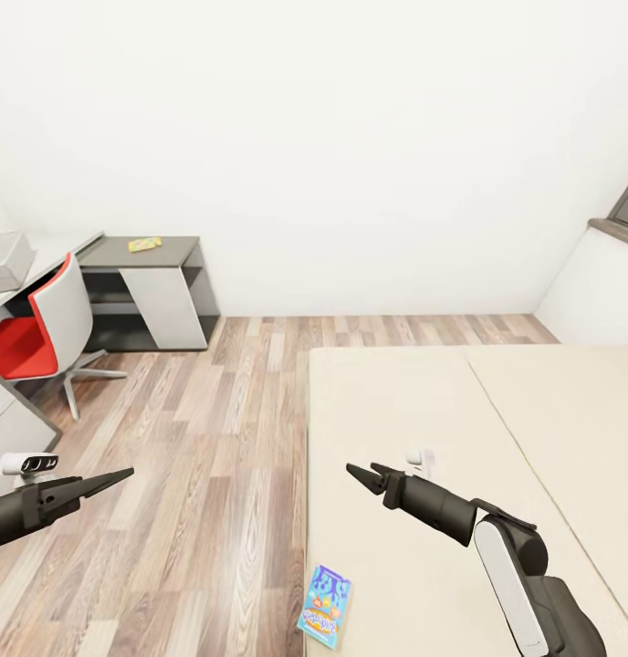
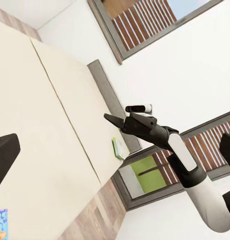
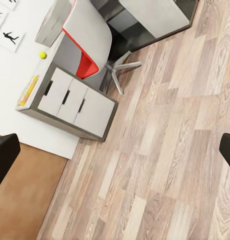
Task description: Put all the toys in the child's room - the three board games (two on the bed and one on the table), the two jigsaw puzzles on the table, and the tennis ball on the table - inside the toy box on the table in the child's room.
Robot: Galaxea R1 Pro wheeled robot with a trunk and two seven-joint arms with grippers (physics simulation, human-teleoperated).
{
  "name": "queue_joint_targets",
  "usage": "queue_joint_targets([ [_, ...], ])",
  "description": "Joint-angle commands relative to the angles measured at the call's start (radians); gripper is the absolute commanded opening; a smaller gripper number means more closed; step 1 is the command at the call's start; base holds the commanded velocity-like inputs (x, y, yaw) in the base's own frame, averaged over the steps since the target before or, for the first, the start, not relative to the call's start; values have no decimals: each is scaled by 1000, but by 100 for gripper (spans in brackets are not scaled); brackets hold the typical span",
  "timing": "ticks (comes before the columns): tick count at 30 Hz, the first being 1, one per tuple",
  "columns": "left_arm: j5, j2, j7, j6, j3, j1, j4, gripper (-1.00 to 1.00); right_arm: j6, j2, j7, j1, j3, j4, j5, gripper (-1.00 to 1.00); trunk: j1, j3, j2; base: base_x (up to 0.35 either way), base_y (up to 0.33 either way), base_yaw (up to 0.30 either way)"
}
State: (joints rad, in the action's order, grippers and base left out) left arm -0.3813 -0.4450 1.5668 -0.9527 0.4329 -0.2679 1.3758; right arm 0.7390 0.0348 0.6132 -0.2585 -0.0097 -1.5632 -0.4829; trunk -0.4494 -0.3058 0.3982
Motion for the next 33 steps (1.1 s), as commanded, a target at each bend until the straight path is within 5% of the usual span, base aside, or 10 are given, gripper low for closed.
queue_joint_targets([
  [1, 1, 0, 4, -11, 0, -1, 0, 100, 6, 0, 1, -1, -1, 0, -3, 100, -1, 0, 2, 0, 0, 0],
  [33, 1, -3, 4, -11, 1, -1, 0, 100, 3, 0, 0, -1, -1, 0, -3, 100, -1, 53, 2, 0, 0, 0],
])
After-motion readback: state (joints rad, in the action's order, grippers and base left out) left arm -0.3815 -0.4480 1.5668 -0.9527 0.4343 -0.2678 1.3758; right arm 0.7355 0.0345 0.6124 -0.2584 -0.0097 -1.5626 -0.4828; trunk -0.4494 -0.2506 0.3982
